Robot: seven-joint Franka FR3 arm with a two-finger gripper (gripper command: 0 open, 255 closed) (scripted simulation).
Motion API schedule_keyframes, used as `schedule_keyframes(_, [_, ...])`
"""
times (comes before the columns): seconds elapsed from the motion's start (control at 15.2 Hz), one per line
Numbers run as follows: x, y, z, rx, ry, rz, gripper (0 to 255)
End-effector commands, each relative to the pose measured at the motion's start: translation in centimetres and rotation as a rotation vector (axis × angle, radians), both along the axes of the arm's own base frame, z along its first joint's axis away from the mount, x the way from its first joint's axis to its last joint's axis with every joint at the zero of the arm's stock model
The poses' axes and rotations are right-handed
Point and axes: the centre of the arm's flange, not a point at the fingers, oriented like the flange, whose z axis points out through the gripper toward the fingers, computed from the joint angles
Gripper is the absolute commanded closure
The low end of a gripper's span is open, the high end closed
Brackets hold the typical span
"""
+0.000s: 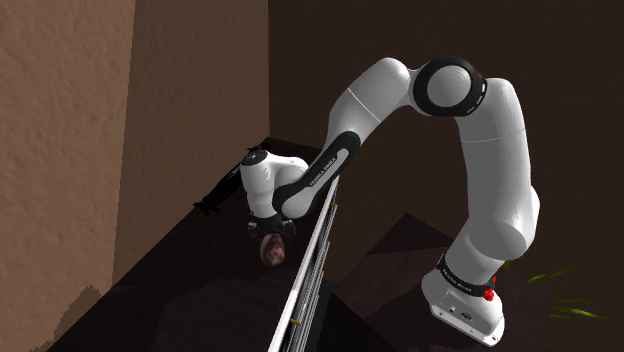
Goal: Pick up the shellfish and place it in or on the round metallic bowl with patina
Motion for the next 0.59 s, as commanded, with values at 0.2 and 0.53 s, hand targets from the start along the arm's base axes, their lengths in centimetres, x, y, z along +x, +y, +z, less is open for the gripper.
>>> schedule_keyframes(0.2, [0.0, 0.02, -0.08, 0.0, 0.0, 0.0, 0])
schedule_keyframes(0.53, [0.0, 0.01, -0.07, 0.0, 0.0, 0.0, 255])
